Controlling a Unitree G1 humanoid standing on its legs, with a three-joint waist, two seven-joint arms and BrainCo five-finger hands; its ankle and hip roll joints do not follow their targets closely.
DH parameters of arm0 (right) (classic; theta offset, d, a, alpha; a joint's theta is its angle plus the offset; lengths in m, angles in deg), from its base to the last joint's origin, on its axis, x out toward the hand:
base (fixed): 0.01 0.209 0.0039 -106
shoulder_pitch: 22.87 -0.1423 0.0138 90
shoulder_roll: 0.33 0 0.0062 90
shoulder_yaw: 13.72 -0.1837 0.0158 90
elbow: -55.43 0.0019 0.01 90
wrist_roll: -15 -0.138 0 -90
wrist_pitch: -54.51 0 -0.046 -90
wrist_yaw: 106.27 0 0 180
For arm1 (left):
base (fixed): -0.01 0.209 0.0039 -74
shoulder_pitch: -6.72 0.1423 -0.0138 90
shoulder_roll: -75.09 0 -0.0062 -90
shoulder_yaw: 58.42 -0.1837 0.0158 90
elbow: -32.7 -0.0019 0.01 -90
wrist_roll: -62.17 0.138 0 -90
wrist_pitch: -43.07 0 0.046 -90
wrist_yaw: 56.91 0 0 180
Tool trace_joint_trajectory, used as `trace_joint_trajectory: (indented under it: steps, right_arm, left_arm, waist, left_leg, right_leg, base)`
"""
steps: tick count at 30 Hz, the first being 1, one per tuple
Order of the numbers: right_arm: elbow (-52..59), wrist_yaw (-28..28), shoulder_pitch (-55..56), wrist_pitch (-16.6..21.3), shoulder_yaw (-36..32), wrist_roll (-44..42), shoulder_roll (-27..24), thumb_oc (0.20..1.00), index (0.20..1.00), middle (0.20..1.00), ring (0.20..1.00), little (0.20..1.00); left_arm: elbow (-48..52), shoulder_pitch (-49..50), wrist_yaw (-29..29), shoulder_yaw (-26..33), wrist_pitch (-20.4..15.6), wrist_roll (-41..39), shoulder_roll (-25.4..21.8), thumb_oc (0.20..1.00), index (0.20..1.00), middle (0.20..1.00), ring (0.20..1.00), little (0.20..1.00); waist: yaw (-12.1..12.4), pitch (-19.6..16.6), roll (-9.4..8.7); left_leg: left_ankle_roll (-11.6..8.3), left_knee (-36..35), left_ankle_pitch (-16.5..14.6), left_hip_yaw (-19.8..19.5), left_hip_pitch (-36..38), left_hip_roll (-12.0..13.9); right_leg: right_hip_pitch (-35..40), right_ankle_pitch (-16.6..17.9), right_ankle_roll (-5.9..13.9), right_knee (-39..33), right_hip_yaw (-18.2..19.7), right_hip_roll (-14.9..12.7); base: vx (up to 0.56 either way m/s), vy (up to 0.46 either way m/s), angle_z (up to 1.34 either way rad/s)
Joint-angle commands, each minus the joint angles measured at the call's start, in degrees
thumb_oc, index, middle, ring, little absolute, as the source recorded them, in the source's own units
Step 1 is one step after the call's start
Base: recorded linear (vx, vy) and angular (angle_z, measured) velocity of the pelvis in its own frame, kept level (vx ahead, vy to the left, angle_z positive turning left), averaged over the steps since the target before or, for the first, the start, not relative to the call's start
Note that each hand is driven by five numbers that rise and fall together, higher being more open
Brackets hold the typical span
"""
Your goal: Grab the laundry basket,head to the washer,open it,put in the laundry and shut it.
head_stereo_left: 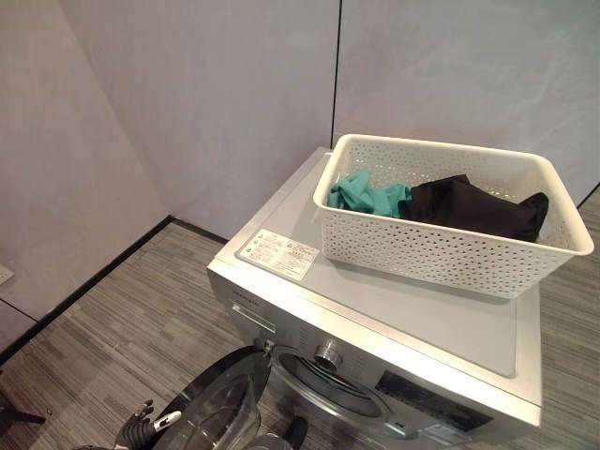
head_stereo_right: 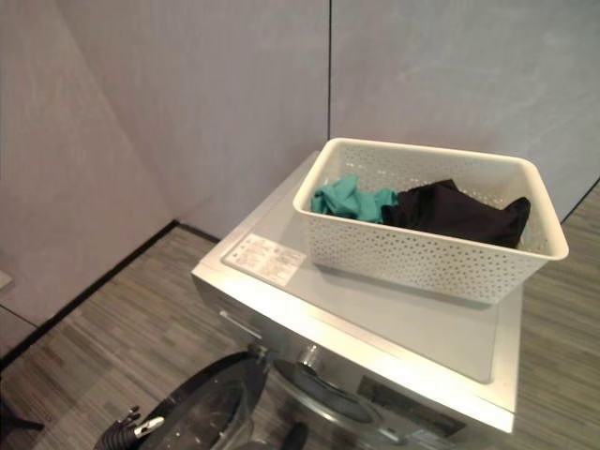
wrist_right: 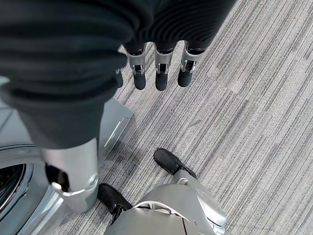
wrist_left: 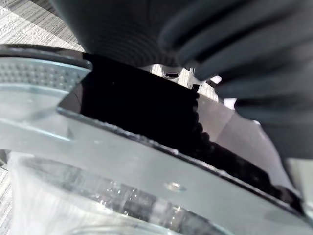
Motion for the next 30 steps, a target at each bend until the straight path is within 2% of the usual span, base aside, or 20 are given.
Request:
trace_joint_trajectory:
  steps: [1, 23, 26, 27, 30]
  right_arm:
    - [1.6, -0.4, 1.9, 0.8, 0.6, 0.6, -1.4, 1.0, 1.0, 1.0, 1.0, 1.0]
    - [2.9, -0.1, 1.2, 1.2, 0.9, -0.4, -1.3, 1.0, 1.0, 1.0, 1.0, 1.0]
    - [5.2, 0.4, -0.3, 1.7, 0.9, -1.7, -2.0, 1.0, 1.0, 1.0, 1.0, 1.0]
    - [9.1, 1.8, -3.3, 2.3, 1.6, -1.9, -3.5, 1.0, 1.0, 1.0, 1.0, 1.0]
    - [10.3, 1.2, -4.1, 2.6, 2.1, -2.9, -3.3, 1.0, 1.0, 1.0, 1.0, 1.0]
  left_arm:
    - [-7.1, -3.4, -3.3, -2.1, 4.9, -0.3, 7.1, 1.0, 1.0, 1.0, 1.0, 1.0]
    - [-7.3, -3.4, -3.5, -1.9, 4.5, -1.0, 7.5, 1.0, 1.0, 1.0, 1.0, 1.0]
    - [-7.0, -3.3, -3.6, -1.9, 4.6, -1.7, 7.5, 1.0, 1.0, 1.0, 1.0, 1.0]
    - [-6.7, -3.3, -3.8, -2.0, 4.3, -2.2, 7.1, 1.0, 1.0, 1.0, 1.0, 1.0]
    - [-6.5, -3.5, -3.9, -2.1, 4.2, -2.0, 6.9, 1.0, 1.0, 1.0, 1.0, 1.0]
  waist:
    - [0.9, -0.7, -1.16]
    - [0.8, -0.7, -0.93]
    - [0.9, -0.6, -0.85]
    - [1.1, -0.6, -0.83]
    - [1.2, -0.6, -0.67]
  left_leg:
    - [-2.27, -0.8, -1.7, -2.0, -1.8, 3.5]
    - [-2.28, -1.1, -1.6, -1.9, -1.6, 3.5]
    - [-2.21, -1.1, -1.6, -2.0, -1.6, 3.5]
    - [-2.19, -1.1, -1.5, -1.9, -1.6, 3.5]
    - [-2.15, -1.1, -1.5, -2.1, -1.6, 3.4]
  right_leg:
    - [-1.5, -1.7, 2.15, 4.5, 3.5, -5.0]
    - [-1.3, -1.7, 2.1, 4.3, 3.4, -5.0]
    - [-1.3, -1.7, 2.11, 4.3, 3.4, -5.0]
    - [-1.3, -1.6, 2.19, 4.3, 3.5, -5.1]
    - [-1.3, -1.6, 2.26, 4.3, 3.4, -5.2]
  base:
    - [0.0, 0.0, 0.0]
    - [0.0, 0.0, 0.0]
    - [0.0, 0.0, 0.0]
    - [0.0, 0.0, 0.0]
    - [0.0, 0.0, 0.0]
